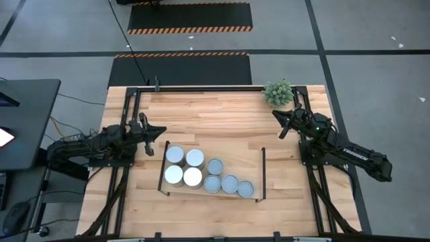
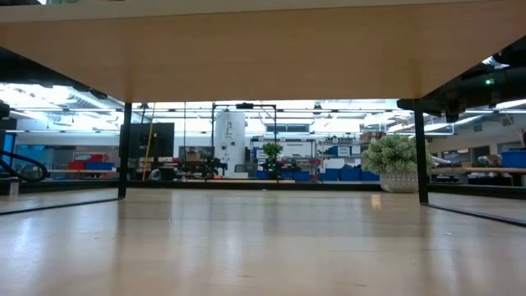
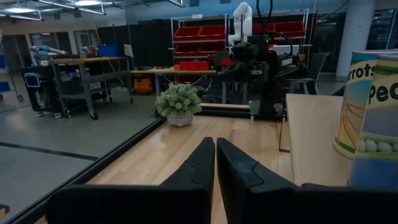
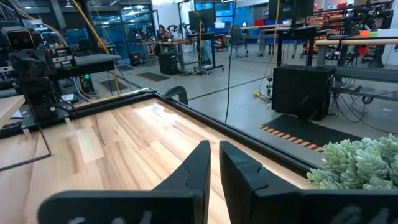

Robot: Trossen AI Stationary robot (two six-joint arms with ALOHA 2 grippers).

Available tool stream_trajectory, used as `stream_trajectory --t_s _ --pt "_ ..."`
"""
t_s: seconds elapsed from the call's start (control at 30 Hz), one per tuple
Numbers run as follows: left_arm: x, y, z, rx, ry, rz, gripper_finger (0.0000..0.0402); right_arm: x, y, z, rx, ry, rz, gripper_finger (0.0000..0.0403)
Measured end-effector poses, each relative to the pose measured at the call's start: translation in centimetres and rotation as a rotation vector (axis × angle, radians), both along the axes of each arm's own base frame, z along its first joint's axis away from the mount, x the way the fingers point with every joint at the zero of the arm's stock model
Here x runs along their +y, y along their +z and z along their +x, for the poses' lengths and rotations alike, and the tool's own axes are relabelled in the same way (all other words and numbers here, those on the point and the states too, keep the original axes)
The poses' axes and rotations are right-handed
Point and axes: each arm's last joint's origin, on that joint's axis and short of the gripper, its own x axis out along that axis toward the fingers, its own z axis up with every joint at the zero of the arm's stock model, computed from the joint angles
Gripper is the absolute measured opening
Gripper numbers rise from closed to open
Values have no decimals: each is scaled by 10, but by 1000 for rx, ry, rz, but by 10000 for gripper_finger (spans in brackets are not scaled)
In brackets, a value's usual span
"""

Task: Pick and place cans onto a shelf
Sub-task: Return to Home Position

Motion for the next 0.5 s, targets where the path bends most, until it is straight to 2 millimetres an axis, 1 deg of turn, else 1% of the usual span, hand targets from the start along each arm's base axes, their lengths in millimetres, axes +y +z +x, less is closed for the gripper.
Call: stream_trajectory --t_s 0.27,0.5 --pt "0 0 0 -1 0 0 19 0 0 0 0 0 0 41" --pt "0 0 0 -1 0 0 24 0 0 0 0 0 0 41"
